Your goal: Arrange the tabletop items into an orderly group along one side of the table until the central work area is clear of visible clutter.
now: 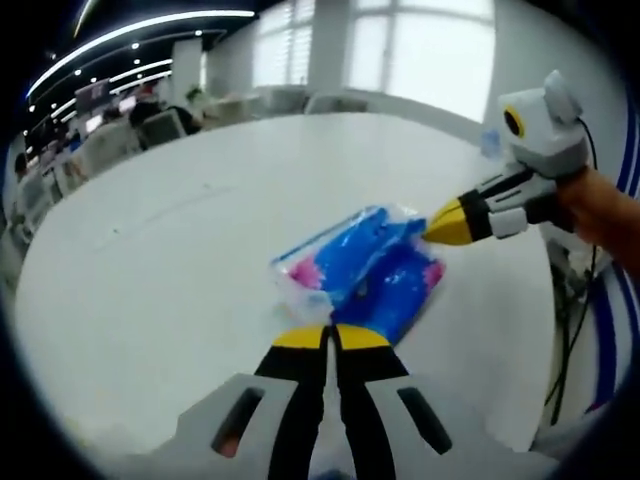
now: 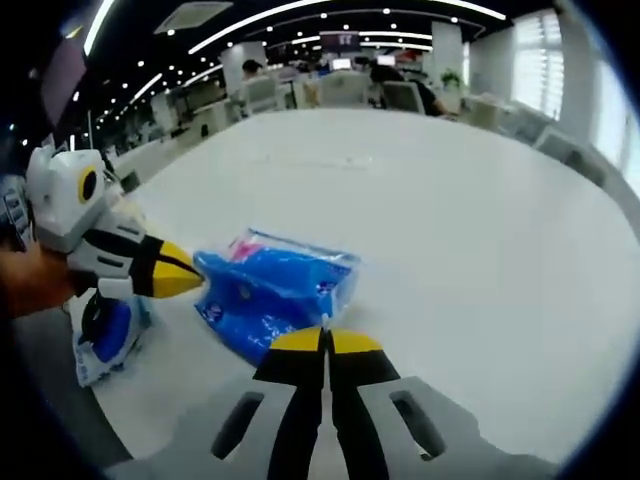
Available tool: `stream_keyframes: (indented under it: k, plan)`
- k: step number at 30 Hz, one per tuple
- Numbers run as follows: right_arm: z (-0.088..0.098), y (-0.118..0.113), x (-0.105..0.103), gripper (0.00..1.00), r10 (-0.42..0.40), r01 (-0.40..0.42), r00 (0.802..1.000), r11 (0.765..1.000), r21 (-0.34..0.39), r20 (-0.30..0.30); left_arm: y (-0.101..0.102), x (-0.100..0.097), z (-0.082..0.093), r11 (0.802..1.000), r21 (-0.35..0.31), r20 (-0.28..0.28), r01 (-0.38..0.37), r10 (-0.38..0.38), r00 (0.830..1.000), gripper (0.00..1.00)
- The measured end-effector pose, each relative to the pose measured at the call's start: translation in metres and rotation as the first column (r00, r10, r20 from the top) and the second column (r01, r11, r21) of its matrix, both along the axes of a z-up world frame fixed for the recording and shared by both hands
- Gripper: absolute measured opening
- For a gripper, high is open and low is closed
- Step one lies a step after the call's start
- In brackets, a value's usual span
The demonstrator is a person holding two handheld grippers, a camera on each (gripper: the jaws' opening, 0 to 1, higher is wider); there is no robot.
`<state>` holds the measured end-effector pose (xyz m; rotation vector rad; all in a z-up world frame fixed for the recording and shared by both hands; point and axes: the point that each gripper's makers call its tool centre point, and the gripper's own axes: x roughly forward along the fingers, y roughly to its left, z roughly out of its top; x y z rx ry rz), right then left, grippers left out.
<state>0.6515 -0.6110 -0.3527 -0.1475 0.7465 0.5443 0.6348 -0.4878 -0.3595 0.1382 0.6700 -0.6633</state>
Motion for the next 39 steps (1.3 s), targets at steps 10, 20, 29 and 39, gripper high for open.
stream_keyframes:
  k: [10,20,29,39]
  plan:
    - [-0.014,0.004,-0.001,0.01,0.013,-0.012,0.999,1.0,0.001,-0.031,0.003,0.003,-0.009,1.0,0.017,-0.019,-0.009,0.01,1.0,0.0]
    - [-0.019,0.004,0.0,0.03,-0.004,0.005,0.999,1.0,0.017,-0.043,0.005,0.006,-0.009,1.0,0.022,-0.009,-0.009,0.009,1.0,0.01]
    - [-0.019,0.003,0.002,0.04,-0.019,0.02,0.999,0.999,0.035,-0.043,0.008,0.006,-0.009,0.999,0.039,0.002,0.005,-0.005,1.0,0.07]
    - [-0.012,0.0,0.001,0.07,-0.037,0.039,0.999,0.998,0.05,-0.027,0.012,0.008,0.001,0.999,0.034,0.024,-0.01,0.009,1.0,0.19]
